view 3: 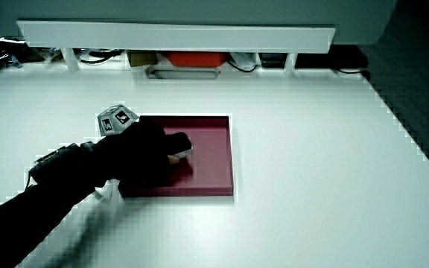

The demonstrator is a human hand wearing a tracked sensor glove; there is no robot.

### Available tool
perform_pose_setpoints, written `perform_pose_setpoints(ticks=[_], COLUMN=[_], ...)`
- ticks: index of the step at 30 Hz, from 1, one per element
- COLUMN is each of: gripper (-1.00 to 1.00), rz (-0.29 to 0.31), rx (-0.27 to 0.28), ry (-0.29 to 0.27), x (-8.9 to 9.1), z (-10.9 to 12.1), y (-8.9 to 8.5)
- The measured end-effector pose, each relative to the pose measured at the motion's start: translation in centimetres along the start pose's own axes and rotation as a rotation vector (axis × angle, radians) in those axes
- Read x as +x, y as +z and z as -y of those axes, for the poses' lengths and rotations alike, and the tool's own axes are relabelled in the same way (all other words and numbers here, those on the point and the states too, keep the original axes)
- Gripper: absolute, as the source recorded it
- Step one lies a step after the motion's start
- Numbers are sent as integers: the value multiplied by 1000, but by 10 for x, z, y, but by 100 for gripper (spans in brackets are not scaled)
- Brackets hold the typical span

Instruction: Place eraser

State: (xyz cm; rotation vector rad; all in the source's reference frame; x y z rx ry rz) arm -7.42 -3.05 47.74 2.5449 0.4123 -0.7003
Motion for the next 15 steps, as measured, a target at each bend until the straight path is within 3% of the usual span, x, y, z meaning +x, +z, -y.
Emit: perform_pose_setpoints(ticks=[7, 10, 11, 13, 14, 15], gripper=[-100, -100, -100, -100, -100, -100], rz=[-64, -74, -80, -183, -123, -142], rx=[25, 74, 69, 86, 87, 88], ry=[-28, -87, -51, -115, -79, -70], x=[8, 0, -2, 1, -6, -5], z=[26, 33, 38, 46, 49, 53], y=[34, 38, 42, 56, 56, 63])
